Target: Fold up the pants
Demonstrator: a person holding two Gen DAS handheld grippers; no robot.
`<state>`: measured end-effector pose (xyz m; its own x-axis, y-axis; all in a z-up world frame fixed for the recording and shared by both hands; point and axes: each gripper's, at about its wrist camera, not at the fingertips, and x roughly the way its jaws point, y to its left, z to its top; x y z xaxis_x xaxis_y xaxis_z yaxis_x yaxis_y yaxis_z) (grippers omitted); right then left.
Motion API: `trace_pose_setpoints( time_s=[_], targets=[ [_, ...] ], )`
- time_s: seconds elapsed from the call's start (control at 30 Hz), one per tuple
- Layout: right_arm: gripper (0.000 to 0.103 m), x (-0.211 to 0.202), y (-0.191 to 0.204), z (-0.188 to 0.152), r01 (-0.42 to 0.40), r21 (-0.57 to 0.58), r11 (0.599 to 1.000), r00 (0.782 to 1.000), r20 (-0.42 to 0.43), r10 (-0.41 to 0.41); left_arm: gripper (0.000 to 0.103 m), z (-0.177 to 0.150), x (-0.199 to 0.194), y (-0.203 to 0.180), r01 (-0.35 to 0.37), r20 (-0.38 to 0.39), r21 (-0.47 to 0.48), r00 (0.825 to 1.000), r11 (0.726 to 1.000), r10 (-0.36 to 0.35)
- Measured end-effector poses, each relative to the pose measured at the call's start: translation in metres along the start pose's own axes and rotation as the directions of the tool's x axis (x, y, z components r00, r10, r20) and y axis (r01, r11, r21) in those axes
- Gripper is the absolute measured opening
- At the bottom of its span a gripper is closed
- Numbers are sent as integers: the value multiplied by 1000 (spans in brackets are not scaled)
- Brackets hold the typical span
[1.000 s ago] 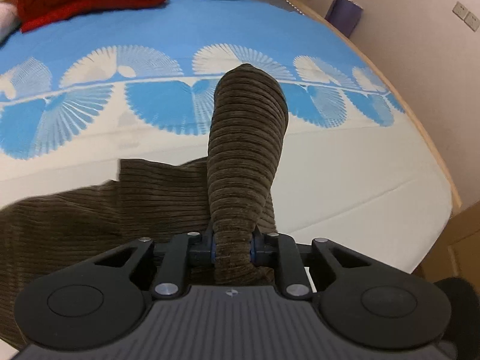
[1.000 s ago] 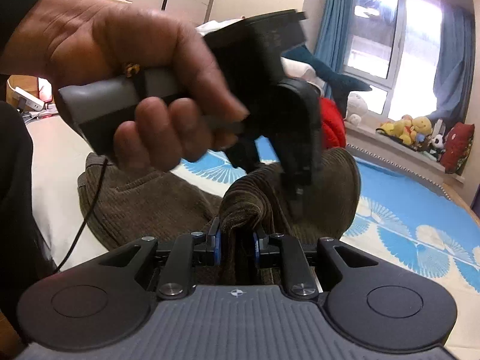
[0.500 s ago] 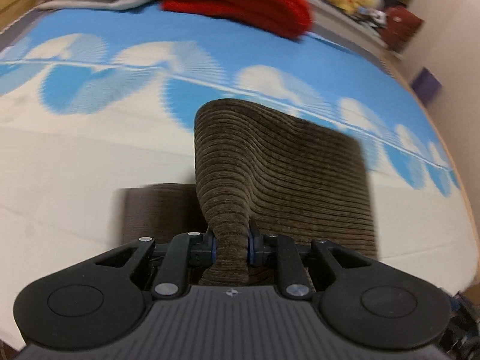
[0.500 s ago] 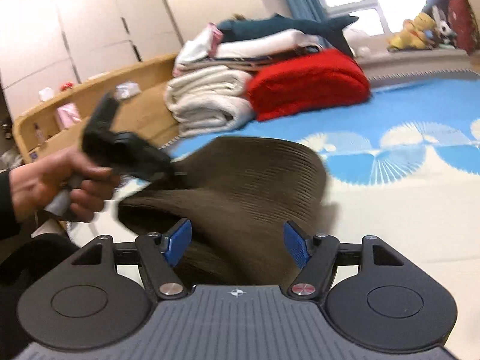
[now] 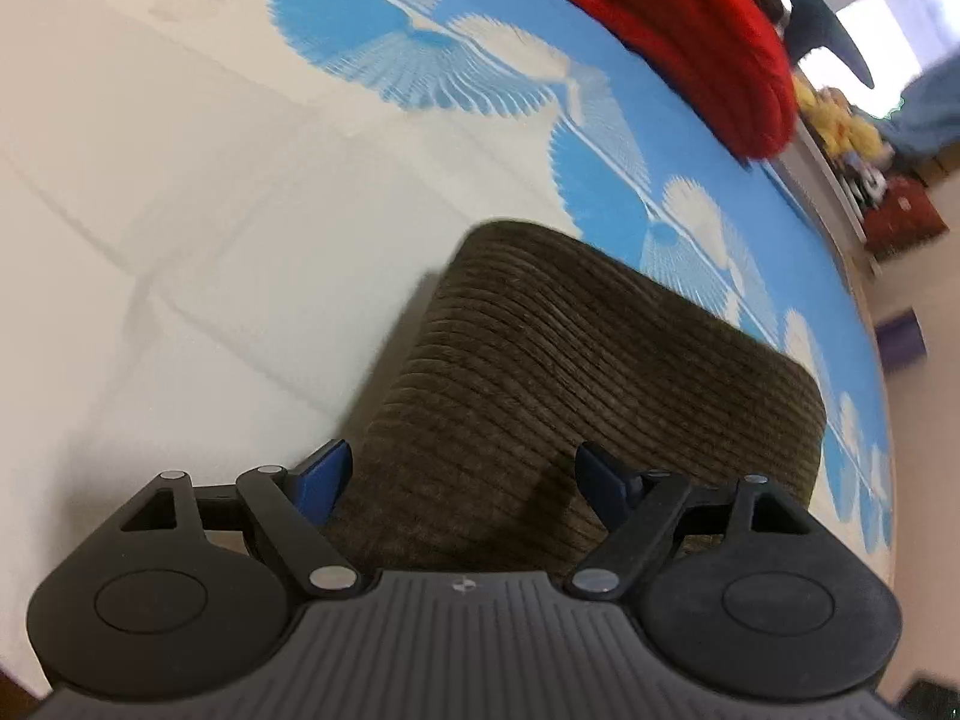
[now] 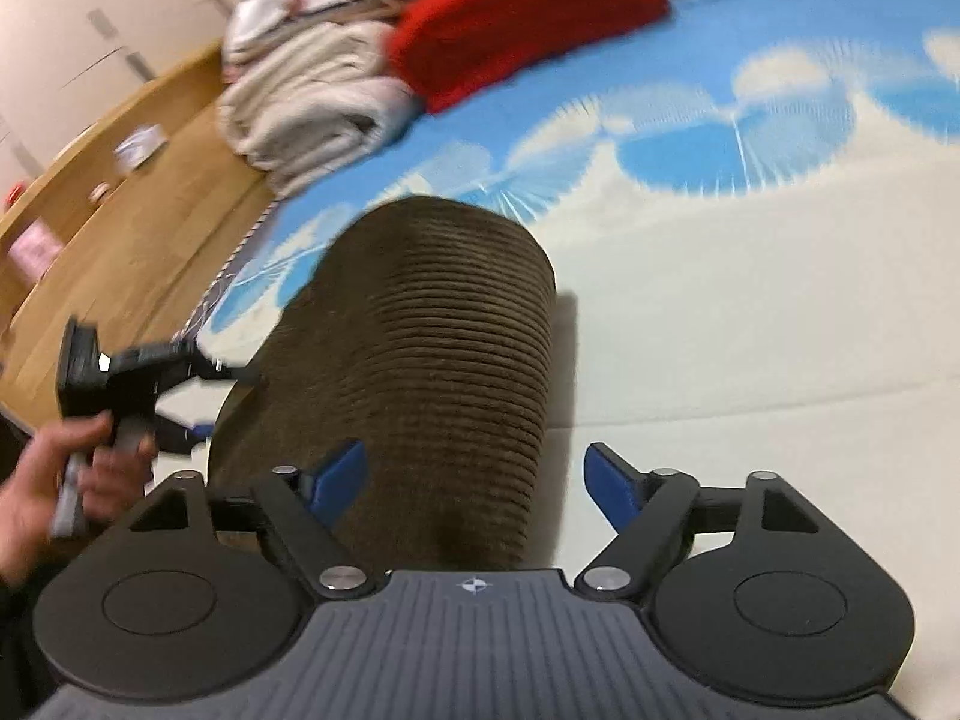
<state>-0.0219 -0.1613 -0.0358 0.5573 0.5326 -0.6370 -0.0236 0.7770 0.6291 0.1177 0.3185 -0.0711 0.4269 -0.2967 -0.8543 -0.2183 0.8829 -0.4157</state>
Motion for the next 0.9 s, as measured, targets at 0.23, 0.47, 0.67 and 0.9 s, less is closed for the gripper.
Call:
trace_pose_setpoints(
  time_s=[0.23, 0.47, 0.67, 0.9],
  targets=[
    [85, 74, -16, 18, 22, 182, 983, 994, -109, -2, 85, 5, 31, 2, 65, -101, 24, 993, 998, -62],
    [45, 89, 2, 28, 46, 62, 997, 991, -129, -37, 51, 9, 40, -26, 81, -123, 109, 990, 991, -67],
    [36, 46, -9, 70, 30, 9, 1000, 998, -61, -29, 41, 6, 57, -102, 128, -152, 191, 983, 973, -99],
    [36, -39, -78, 126, 60, -13, 998, 998, 26, -59, 42, -10, 94, -212, 299, -190, 249, 948, 921, -257]
  ],
)
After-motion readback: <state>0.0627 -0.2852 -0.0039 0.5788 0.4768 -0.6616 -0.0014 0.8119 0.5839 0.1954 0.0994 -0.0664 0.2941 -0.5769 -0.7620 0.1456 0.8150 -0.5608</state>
